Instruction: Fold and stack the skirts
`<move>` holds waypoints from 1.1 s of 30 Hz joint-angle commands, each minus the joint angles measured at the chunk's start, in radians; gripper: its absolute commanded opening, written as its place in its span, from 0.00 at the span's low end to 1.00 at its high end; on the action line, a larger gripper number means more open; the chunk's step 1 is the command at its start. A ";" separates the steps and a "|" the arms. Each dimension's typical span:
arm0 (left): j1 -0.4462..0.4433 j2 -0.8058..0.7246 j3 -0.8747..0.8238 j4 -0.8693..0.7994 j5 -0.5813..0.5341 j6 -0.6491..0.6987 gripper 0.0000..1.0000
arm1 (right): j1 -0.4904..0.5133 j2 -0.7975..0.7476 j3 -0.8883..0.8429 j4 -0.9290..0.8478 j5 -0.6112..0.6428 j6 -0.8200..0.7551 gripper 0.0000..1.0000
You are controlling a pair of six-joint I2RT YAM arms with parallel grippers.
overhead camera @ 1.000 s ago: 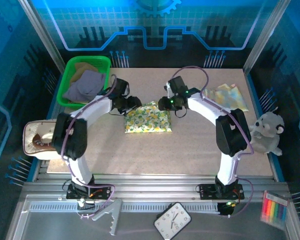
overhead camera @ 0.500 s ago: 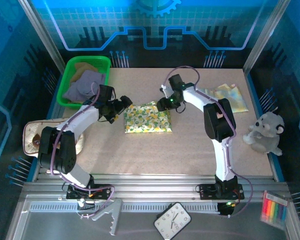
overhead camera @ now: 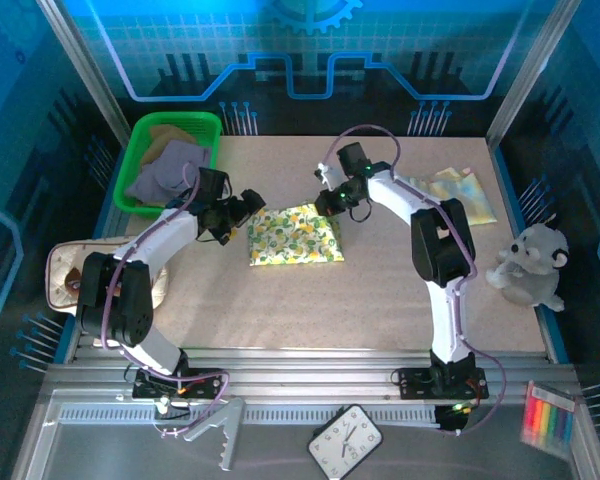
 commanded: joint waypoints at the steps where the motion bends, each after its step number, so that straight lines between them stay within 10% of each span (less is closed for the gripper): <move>1: 0.001 0.005 0.041 0.039 0.060 0.064 0.99 | 0.020 -0.040 0.015 0.054 -0.090 -0.051 0.00; 17: -0.036 0.184 0.118 0.122 0.206 0.115 0.99 | 0.040 0.228 0.322 -0.045 -0.092 -0.010 0.00; 26: -0.025 0.277 0.003 0.152 -0.005 -0.035 0.99 | 0.056 0.111 0.231 0.030 -0.158 -0.025 0.00; 33: -0.018 0.255 -0.079 0.203 -0.021 -0.027 0.99 | 0.052 0.329 0.416 -0.008 -0.054 0.081 0.00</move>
